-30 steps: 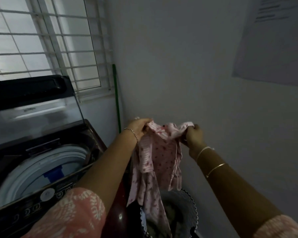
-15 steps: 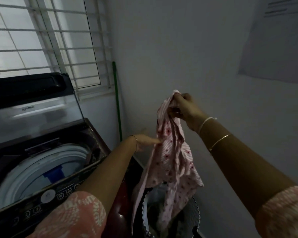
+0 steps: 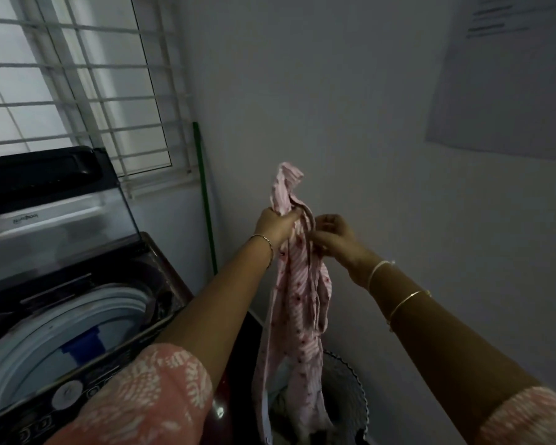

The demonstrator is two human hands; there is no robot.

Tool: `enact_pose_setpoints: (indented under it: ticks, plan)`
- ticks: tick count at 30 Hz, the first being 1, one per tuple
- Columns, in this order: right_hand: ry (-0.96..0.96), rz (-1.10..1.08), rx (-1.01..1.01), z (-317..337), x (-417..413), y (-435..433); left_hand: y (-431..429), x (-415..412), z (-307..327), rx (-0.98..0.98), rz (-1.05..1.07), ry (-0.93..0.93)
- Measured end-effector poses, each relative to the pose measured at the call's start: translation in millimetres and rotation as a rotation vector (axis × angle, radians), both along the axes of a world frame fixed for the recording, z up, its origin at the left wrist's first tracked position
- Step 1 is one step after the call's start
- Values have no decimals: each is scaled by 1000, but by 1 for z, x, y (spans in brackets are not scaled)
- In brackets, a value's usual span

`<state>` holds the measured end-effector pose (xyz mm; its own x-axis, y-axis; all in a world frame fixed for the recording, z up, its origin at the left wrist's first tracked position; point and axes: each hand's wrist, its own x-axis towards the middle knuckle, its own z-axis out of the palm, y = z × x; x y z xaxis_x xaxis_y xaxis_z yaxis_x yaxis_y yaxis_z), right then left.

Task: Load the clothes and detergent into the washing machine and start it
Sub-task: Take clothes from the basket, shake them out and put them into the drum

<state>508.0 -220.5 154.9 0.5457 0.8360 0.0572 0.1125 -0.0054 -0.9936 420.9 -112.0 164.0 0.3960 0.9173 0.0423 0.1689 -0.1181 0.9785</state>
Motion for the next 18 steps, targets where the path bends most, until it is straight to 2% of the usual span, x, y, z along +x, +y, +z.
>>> enact_pose_setpoints:
  ticks: [6, 11, 12, 14, 16, 18]
  plan:
    - [-347, 97, -307, -47, 10, -12, 12, 0, 16, -141, 20, -143]
    - [-482, 49, -421, -76, 6, -13, 16, -3, 26, -301, -31, -257]
    - [-479, 6, -427, -78, 6, -12, 17, -4, 28, -308, -47, -250]
    - [-357, -92, -396, -73, 10, -10, 20, -7, 34, -324, -90, -264]
    - [-170, -166, -296, -56, 15, -7, 23, -11, 41, -362, -137, -290]
    - [-106, -256, -198, -33, 25, 0, 26, -14, 45, -405, -184, -283]
